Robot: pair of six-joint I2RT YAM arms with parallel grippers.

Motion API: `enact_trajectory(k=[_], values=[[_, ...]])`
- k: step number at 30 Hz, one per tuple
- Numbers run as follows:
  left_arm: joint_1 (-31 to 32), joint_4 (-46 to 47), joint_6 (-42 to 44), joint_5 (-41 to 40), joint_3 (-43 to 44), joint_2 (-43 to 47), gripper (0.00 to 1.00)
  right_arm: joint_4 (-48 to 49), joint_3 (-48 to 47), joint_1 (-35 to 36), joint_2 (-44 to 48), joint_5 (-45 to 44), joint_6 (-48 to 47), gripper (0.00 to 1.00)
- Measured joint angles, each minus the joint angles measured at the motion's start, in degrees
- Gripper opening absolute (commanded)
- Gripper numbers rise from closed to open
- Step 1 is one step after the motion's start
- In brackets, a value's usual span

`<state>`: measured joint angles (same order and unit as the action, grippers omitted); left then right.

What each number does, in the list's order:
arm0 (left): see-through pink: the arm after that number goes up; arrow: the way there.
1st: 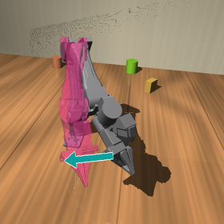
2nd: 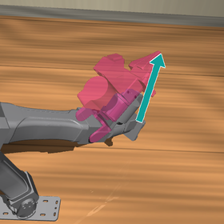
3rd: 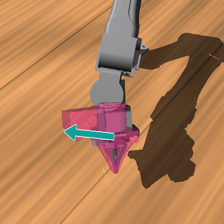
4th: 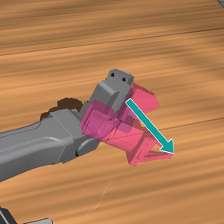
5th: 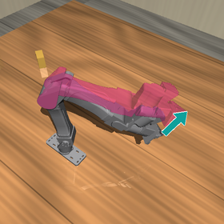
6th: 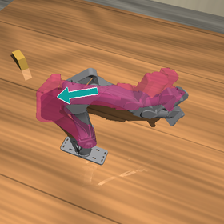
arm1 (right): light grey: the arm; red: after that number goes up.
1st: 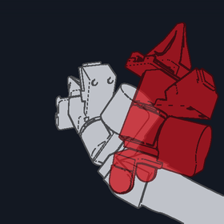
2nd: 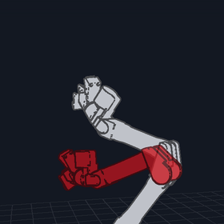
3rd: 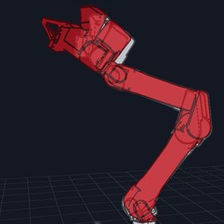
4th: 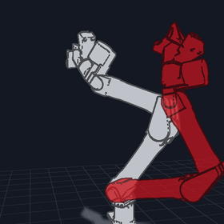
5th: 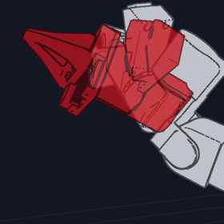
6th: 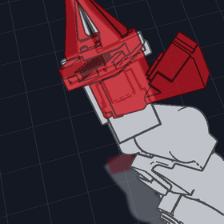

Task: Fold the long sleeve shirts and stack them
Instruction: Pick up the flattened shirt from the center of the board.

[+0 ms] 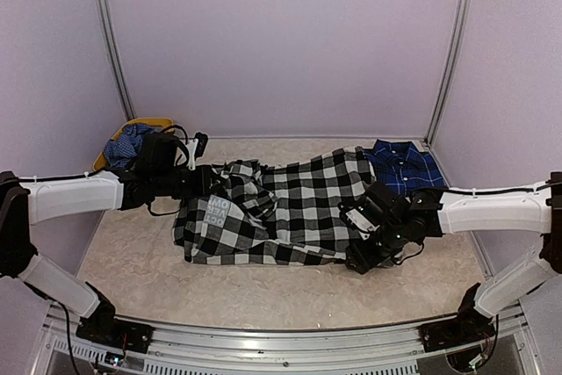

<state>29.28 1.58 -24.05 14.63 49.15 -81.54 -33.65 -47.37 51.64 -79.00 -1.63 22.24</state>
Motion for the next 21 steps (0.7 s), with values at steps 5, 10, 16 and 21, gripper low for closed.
enact_trajectory(k=[5, 10, 16, 21], values=[[0.00, -0.13, 0.00, 0.15, 0.00, 0.00, 0.00, -2.45, -0.63, 0.04, -4.04, -2.73, -0.09, 0.53], [0.00, -0.79, 0.04, 0.13, 0.02, 0.07, 0.00, -4.44, -0.94, 0.07, -4.68, -4.26, 0.02, 0.34], [-0.31, -2.12, 0.15, 0.07, 0.04, 0.76, 0.00, -6.34, -1.18, 0.11, -4.68, -5.14, 0.79, 0.12], [-0.85, -4.31, 0.31, 0.02, 0.04, 2.78, 0.00, -7.30, -1.18, 0.15, -4.68, -4.85, 1.36, 0.00]])
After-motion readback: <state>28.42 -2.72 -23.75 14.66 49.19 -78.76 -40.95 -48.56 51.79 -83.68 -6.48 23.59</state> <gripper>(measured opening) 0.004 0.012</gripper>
